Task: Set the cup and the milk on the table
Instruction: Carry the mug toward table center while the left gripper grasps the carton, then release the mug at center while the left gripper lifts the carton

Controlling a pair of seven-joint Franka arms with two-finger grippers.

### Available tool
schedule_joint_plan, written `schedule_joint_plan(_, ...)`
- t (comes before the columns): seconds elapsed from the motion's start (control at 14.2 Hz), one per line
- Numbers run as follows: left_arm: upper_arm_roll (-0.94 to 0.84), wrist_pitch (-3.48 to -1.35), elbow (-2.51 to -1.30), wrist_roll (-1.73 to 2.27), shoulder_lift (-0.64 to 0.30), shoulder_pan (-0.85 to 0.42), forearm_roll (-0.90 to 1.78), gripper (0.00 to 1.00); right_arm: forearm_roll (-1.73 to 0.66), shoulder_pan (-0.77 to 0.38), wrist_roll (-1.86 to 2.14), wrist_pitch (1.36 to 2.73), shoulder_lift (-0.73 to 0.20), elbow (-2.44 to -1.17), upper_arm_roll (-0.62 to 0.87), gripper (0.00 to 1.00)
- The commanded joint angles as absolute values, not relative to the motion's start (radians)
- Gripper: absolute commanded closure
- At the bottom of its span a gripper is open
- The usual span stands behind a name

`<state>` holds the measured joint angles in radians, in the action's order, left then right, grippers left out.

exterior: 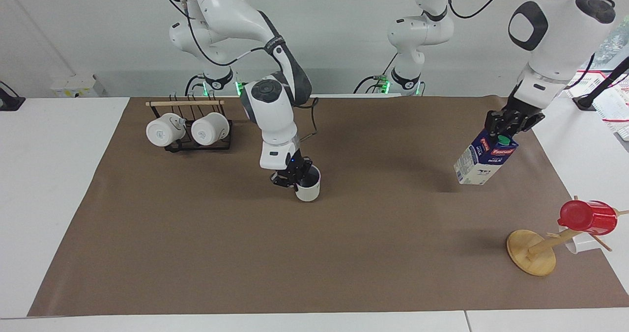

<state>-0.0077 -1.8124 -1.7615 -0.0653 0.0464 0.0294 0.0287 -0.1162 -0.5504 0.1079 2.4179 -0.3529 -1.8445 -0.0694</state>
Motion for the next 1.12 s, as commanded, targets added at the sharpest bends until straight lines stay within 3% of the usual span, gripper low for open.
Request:
schedule_joint_plan(0.0, -0.014, -1.723, -1.6, -0.071, -0.046, 0.0, 0.006, 1.0, -0.117, -0.555, 0.095, 2.442, -0.348, -1.87, -0.074, 1.0)
schedule_joint_plan(0.21, -0.017, -1.727, -1.594, 0.006, -0.055, -0.073, -0.005, 1.0, -0.109, -0.565, 0.095, 2.471, -0.344, -1.896, -0.074, 1.0)
schedule_joint_plan(0.28, -0.015, -1.72, -1.588, 0.043, -0.066, -0.104, -0.002, 1.0, -0.109, -0.565, 0.094, 2.47, -0.344, -1.898, -0.074, 0.6)
schedule_joint_plan(0.35, -0.014, -1.72, -1.572, 0.066, -0.078, -0.121, -0.005, 1.0, -0.109, -0.565, 0.094, 2.468, -0.342, -1.898, -0.074, 0.01)
schedule_joint_plan(0.49, -0.015, -1.723, -1.548, 0.106, -0.104, -0.155, -0.032, 1.0, -0.109, -0.563, 0.094, 2.462, -0.334, -1.888, -0.078, 0.0)
schedule_joint_plan(0.63, -0.017, -1.735, -1.548, 0.173, -0.107, -0.195, -0.058, 1.0, -0.109, -0.536, 0.094, 2.41, -0.27, -1.888, -0.086, 0.0)
schedule_joint_plan(0.84, -0.017, -1.758, -1.548, 0.279, -0.141, -0.265, -0.06, 1.0, -0.107, -0.435, 0.094, 2.292, -0.198, -1.853, -0.094, 0.0)
schedule_joint_plan(1.05, -0.015, -1.836, -1.549, 0.464, -0.181, -0.385, -0.084, 1.0, -0.071, -0.332, 0.057, 2.193, -0.184, -1.774, -0.097, 0.0)
